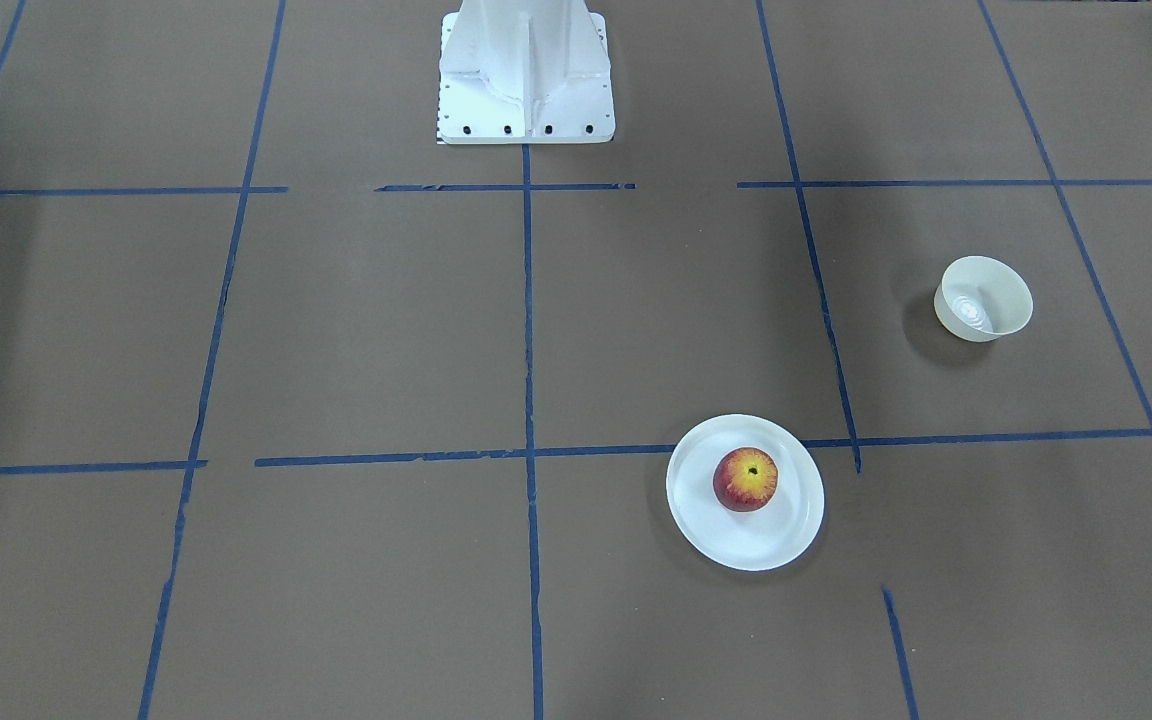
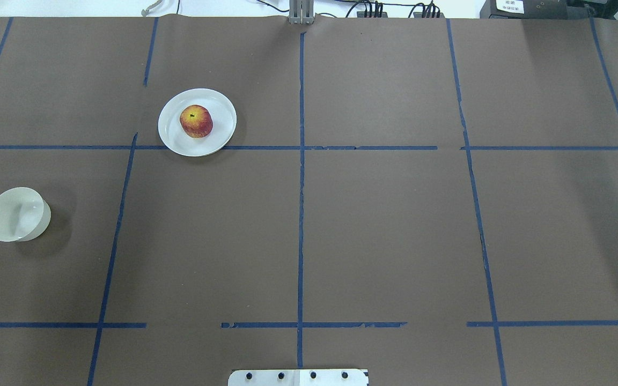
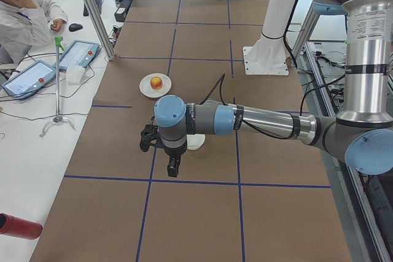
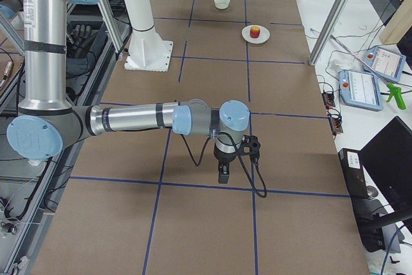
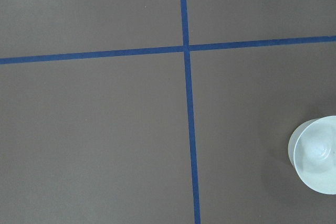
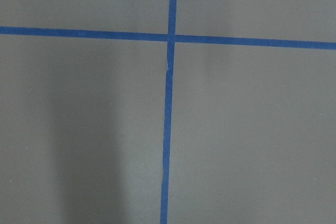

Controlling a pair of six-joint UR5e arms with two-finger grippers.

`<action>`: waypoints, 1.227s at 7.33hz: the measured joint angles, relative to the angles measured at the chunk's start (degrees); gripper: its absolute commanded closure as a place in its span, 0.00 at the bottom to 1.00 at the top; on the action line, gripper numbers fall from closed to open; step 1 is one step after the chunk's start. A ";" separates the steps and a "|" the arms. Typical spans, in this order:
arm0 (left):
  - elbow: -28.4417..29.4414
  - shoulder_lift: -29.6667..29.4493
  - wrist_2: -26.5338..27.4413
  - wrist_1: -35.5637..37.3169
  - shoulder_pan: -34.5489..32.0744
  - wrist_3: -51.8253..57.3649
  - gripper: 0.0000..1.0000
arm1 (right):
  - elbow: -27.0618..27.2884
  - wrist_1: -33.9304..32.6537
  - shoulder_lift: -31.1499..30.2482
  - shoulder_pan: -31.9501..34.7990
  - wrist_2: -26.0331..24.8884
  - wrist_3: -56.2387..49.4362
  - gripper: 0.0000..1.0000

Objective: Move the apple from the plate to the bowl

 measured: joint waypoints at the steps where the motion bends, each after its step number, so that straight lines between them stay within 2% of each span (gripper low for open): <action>1: -0.40 -0.58 -1.45 -5.59 5.75 -9.15 0.00 | 0.01 0.02 0.00 0.00 0.00 0.00 0.00; 3: -0.61 -5.15 -2.63 -14.22 15.37 -27.95 0.00 | 0.05 -0.01 0.00 0.00 0.00 -0.04 0.00; 5: 1.26 -15.56 -2.26 -15.71 26.06 -45.95 0.00 | 0.05 -0.02 0.00 0.00 0.00 -0.01 0.00; 7: 8.50 -27.61 -0.01 -15.95 32.70 -60.42 0.00 | 0.06 -0.02 0.00 0.00 0.00 -0.02 0.00; 9: 17.82 -37.65 2.75 -16.33 35.99 -68.34 0.00 | 0.06 0.02 0.00 0.00 0.00 -0.02 0.00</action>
